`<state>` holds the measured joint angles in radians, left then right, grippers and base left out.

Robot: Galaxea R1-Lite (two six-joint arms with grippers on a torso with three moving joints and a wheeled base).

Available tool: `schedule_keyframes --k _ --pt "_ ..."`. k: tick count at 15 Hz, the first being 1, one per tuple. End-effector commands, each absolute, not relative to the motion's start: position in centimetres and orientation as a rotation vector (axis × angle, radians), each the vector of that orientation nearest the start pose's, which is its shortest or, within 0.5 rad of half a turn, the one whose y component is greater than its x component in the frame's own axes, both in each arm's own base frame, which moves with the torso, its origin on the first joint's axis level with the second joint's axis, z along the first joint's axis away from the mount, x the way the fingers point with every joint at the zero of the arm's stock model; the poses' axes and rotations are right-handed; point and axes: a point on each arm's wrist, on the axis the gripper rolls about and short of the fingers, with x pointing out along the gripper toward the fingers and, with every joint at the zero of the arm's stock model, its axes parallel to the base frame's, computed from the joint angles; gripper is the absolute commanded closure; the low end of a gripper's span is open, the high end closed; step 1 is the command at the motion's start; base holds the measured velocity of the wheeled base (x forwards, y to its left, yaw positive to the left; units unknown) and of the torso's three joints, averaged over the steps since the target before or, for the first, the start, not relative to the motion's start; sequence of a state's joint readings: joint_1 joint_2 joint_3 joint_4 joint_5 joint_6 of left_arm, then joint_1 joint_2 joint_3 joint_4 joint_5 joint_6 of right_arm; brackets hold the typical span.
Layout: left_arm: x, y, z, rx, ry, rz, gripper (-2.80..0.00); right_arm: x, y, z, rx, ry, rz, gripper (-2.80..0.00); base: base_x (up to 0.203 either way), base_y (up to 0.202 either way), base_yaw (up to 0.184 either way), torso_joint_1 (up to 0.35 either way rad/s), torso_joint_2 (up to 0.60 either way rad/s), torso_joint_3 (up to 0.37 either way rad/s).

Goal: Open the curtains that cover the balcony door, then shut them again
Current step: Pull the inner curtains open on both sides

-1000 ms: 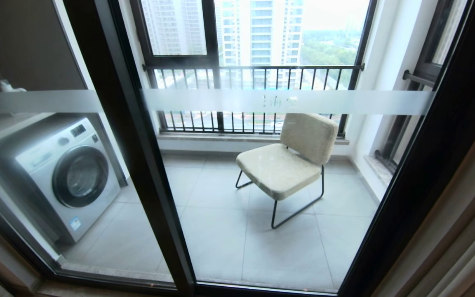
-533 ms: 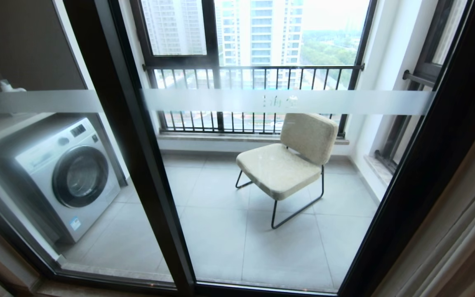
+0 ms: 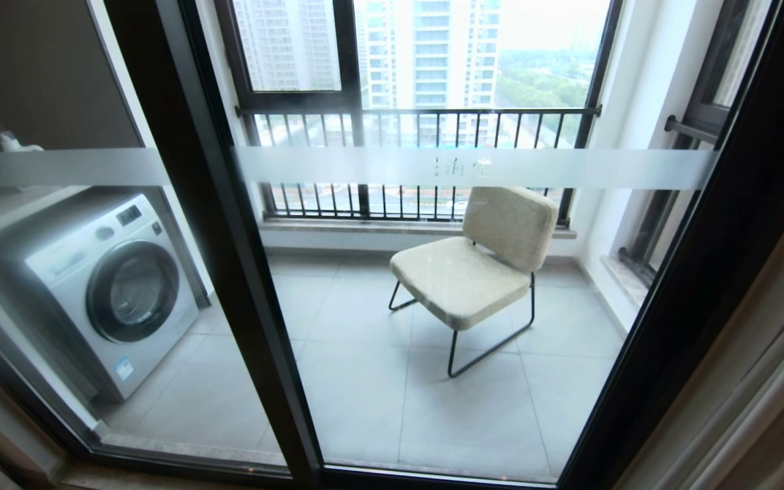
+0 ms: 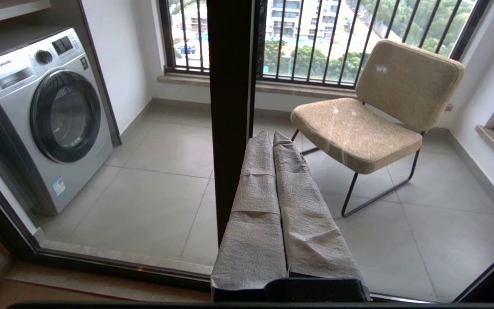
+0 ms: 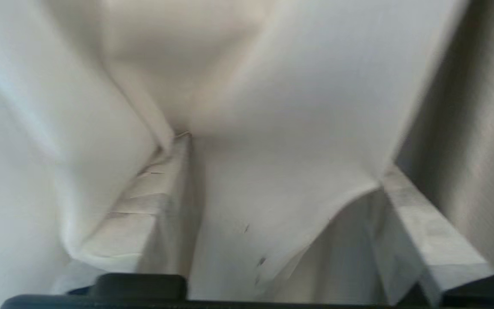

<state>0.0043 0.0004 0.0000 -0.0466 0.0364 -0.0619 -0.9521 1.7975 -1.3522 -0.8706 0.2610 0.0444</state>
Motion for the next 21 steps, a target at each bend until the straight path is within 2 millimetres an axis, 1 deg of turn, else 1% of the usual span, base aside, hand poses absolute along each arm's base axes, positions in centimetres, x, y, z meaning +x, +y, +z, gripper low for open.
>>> schedule_keyframes --k 1,3,6,8,11,13,16,21 --pt "-2.3 0.1 8.0 -0.064 -0.049 0.04 0.0 18.6 -26.1 33.5 -0.217 -0.379 -0.687 -2.8 0.0 0.0 0.0 0.0 0.0 0.0" --pt "-2.3 0.1 8.0 -0.064 -0.049 0.04 0.0 16.2 -24.0 32.8 -0.203 -0.35 -0.716 -2.8 0.0 0.0 0.0 0.0 0.0 0.0" --pt "-2.3 0.1 8.0 -0.064 -0.049 0.04 0.0 12.3 -19.5 31.7 -0.189 -0.323 -0.752 -2.8 0.0 0.0 0.0 0.0 0.0 0.0" --pt "-2.3 0.1 8.0 -0.064 -0.049 0.038 0.0 10.0 -16.0 30.4 -0.187 -0.314 -0.766 -2.8 0.0 0.0 0.0 0.0 0.0 0.0" --pt "-2.3 0.1 8.0 -0.064 -0.049 0.04 0.0 7.4 -11.8 27.9 -0.203 -0.292 -0.777 -2.8 0.0 0.0 0.0 0.0 0.0 0.0" --pt "-2.3 0.1 8.0 -0.064 -0.049 0.04 0.0 6.2 -9.6 26.5 -0.214 -0.287 -0.778 -2.8 0.0 0.0 0.0 0.0 0.0 0.0" --pt "-2.3 0.1 8.0 -0.064 -0.049 0.04 0.0 5.0 -7.3 25.1 -0.217 -0.252 -0.772 -2.8 0.0 0.0 0.0 0.0 0.0 0.0" --pt "-2.3 0.1 8.0 -0.064 -0.049 0.04 0.0 4.4 -4.3 23.2 -0.23 -0.196 -0.615 -2.8 0.0 0.0 0.0 0.0 0.0 0.0"
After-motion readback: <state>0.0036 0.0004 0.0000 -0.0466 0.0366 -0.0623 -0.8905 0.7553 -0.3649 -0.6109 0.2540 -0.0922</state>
